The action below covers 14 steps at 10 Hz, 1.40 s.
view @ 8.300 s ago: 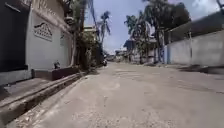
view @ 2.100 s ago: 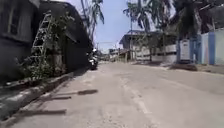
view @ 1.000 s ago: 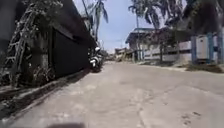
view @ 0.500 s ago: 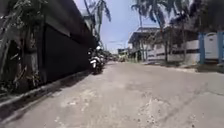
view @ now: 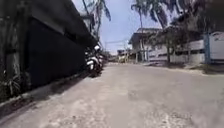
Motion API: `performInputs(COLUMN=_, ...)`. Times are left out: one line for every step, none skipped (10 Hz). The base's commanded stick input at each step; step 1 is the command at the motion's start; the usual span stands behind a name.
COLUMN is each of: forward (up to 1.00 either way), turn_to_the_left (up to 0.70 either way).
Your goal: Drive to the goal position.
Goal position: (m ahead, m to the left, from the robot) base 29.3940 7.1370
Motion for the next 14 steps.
performInputs(forward=1.0, turn_to_the_left=0.0)
performInputs(forward=1.0, turn_to_the_left=0.0)
performInputs(forward=1.0, turn_to_the_left=0.0)
performInputs(forward=1.0, turn_to_the_left=0.0)
performInputs(forward=1.0, turn_to_the_left=0.0)
performInputs(forward=1.0, turn_to_the_left=0.0)
performInputs(forward=1.0, turn_to_the_left=0.0)
performInputs(forward=1.0, turn_to_the_left=0.0)
performInputs(forward=1.0, turn_to_the_left=0.0)
performInputs(forward=1.0, turn_to_the_left=0.0)
performInputs(forward=1.0, turn_to_the_left=0.0)
performInputs(forward=1.0, turn_to_the_left=0.0)
performInputs(forward=1.0, turn_to_the_left=0.0)
performInputs(forward=1.0, turn_to_the_left=-0.15)
